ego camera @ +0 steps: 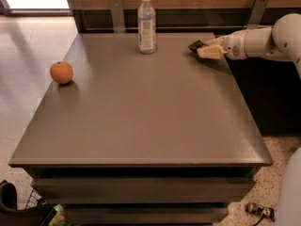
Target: Move rxbar chocolate near orange
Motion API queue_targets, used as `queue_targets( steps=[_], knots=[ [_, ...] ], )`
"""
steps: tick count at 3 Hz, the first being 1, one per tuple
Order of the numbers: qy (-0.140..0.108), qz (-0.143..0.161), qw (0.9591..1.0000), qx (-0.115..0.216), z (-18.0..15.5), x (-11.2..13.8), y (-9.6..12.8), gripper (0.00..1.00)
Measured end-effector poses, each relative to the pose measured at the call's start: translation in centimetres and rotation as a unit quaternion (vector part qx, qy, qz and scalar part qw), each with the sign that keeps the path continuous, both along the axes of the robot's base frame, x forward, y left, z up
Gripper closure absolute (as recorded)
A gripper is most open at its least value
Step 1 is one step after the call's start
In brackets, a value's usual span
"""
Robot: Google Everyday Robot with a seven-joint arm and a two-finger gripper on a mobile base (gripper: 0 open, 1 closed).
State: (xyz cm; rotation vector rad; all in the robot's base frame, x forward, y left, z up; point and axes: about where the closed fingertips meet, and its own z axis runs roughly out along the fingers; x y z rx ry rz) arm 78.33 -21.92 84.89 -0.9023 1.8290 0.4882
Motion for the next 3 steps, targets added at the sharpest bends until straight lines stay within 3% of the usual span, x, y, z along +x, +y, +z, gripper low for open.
queue_targets(
  steps=[1,2,3],
  knots=[
    [-0.018,-0.008,0.9995,-0.026,3.3,-0.7,-1.0,1.00],
    [-0.032,0.000,0.9986,-0.041,5.5,-1.9,-0.2,1.00],
    [-0.049,0.008,0.9964,-0.069,7.9,-4.5,1.9,1.00]
  ],
)
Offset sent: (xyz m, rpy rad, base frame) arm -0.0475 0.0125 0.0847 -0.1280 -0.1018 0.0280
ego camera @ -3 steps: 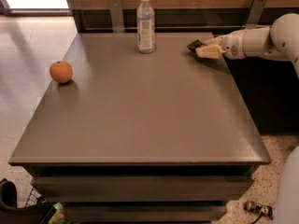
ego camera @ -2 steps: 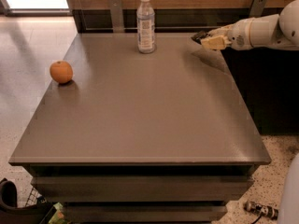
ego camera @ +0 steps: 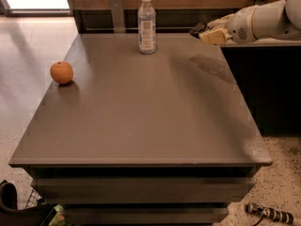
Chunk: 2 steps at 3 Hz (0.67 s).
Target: Move rxbar chocolate near orange
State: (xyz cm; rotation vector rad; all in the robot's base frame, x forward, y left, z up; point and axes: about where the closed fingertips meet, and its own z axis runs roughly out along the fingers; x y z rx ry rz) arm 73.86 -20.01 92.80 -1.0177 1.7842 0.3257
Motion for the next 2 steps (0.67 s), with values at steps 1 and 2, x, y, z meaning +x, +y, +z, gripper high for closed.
queue_targets(
  steps=[1,2],
  knots=[
    [-0.015,0.009,0.9995,-0.026,1.8,-3.3,2.7,1.00],
    [-0.018,0.037,0.9981,-0.045,2.2,-6.8,6.7,1.00]
  ],
)
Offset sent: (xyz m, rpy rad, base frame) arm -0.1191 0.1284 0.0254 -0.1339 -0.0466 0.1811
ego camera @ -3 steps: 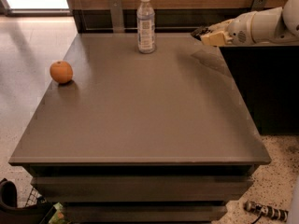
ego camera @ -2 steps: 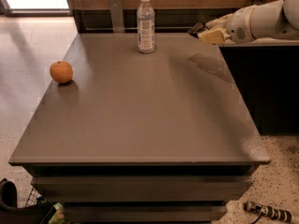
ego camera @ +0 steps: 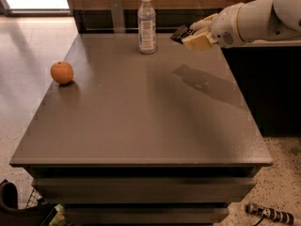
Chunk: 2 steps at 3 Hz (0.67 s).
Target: Move rxbar chocolate near orange
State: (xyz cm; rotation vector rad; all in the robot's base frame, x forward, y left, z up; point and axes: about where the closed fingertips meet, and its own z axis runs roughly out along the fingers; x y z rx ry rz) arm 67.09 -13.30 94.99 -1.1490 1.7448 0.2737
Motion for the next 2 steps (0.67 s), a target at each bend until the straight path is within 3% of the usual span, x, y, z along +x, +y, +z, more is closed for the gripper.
queue_targets(
  steps=[1,2],
  knots=[
    [0.003,0.051,0.9987,0.000,-0.4,-2.5,4.6,1.00],
    [0.010,0.130,0.9914,0.010,-1.2,-4.4,10.5,1.00]
  ],
)
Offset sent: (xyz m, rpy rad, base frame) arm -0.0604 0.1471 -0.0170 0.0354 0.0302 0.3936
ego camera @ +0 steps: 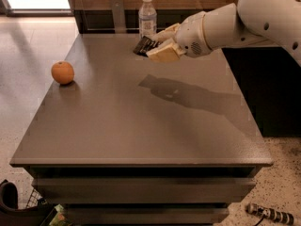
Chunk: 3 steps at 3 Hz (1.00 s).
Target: Move rxbar chocolate near orange
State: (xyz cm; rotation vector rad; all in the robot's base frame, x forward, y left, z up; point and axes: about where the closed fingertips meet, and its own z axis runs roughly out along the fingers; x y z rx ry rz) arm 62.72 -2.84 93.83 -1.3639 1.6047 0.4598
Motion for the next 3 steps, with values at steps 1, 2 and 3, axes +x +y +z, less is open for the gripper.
queue_targets(
  steps=[1,2,3],
  knots=[
    [0.008,0.052,0.9986,0.006,-0.7,-0.7,4.0,1.00],
    [0.033,0.090,0.9954,0.002,-2.2,0.0,6.8,1.00],
    [0.061,0.139,0.9884,-0.004,-3.3,1.2,10.7,1.00]
  ],
)
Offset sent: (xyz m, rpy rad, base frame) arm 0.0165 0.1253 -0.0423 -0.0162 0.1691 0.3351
